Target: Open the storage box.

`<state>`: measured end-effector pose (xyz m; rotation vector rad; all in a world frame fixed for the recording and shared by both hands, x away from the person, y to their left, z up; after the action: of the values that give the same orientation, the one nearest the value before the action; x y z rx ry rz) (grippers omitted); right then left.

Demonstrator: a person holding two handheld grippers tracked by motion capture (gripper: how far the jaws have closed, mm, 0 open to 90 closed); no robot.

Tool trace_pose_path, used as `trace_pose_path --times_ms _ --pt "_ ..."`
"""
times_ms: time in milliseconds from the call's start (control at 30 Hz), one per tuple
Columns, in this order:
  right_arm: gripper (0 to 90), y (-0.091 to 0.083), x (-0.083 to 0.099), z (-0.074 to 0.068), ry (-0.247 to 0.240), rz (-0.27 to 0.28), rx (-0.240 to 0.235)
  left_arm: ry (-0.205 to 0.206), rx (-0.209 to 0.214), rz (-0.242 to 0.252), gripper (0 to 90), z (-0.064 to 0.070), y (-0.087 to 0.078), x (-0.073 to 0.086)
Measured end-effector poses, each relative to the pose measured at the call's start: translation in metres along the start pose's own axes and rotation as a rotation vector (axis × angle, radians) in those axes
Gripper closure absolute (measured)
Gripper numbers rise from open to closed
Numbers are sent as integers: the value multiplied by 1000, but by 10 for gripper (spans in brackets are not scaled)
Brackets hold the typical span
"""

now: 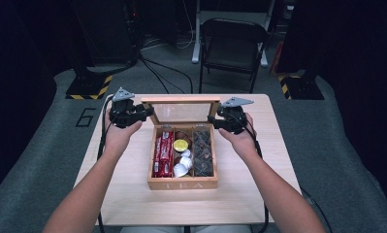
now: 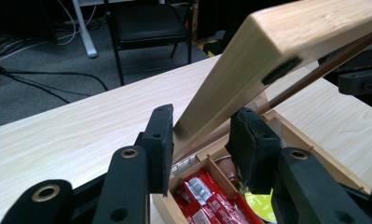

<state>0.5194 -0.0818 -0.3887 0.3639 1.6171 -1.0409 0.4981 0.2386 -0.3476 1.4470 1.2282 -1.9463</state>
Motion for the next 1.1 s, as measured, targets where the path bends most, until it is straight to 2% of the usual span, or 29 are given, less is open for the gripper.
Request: trace_pose_path --times_ms 100,200,500,567,767,1100 --pt "515 4 1 0 8 -5 3 -6 7 2 606 -2 1 -1" --pt "521 7 2 3 40 -2 -1 -18 9 8 606 -3 2 -1" --pt "524 18 5 10 20 -9 40 -34 1 14 610 -6 7 -5" --pt "524 20 7 13 29 -14 44 -38 1 15 610 -7 8 -6" --pt "524 27 13 18 49 -26 48 -39 -6 15 614 -9 10 -8" --pt "534 39 20 18 33 -48 39 -56 -9 23 618 -14 16 -11"
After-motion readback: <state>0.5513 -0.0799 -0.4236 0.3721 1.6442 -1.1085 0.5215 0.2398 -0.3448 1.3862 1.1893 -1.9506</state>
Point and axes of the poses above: each handheld gripper's, and its own axes: y roughly forward along the jaws, x roughly out of its underside, z roughly to its right, the point moved 3 cm from there along y, roughly forward along the jaws, and after that the axes turned 4 degrees about z, right-handed, at the moved point
